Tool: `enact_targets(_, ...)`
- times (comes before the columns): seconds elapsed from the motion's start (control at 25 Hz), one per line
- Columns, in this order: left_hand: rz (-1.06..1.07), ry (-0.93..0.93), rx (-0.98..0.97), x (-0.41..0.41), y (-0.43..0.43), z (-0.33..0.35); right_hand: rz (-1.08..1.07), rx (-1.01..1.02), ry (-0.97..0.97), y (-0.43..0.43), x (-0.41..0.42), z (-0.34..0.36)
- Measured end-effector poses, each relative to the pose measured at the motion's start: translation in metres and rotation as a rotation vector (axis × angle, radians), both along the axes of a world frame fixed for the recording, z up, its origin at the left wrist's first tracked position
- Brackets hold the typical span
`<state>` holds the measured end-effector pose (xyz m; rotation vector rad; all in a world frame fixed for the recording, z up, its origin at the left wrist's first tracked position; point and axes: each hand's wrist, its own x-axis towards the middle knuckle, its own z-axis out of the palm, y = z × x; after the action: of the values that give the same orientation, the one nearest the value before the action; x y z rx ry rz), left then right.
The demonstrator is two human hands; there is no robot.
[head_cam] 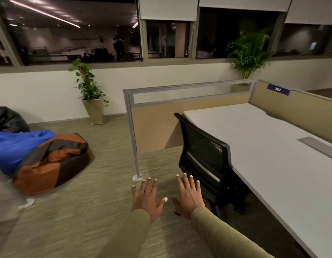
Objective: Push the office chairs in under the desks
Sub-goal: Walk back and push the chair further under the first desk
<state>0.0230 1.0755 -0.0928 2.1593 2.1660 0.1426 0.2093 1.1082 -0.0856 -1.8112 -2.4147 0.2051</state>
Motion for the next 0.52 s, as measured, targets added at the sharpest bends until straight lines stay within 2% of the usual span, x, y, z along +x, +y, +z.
enact_targets(0.2, -0.047, 0.021, -0.030, -0.047, 0.125, 0.024, -0.070, 0.101, -0.002, 0.115, -0.028, 0.035)
enact_targets(0.36, -0.117, -0.003, -0.015, -0.051, 0.207, 0.026, -0.155, 0.200, 0.006, 0.193, -0.012, 0.050)
enact_targets(0.52, -0.205, -0.012, -0.010, -0.033, 0.289, 0.025, -0.264, 0.217, -0.051, 0.263, 0.021, 0.051)
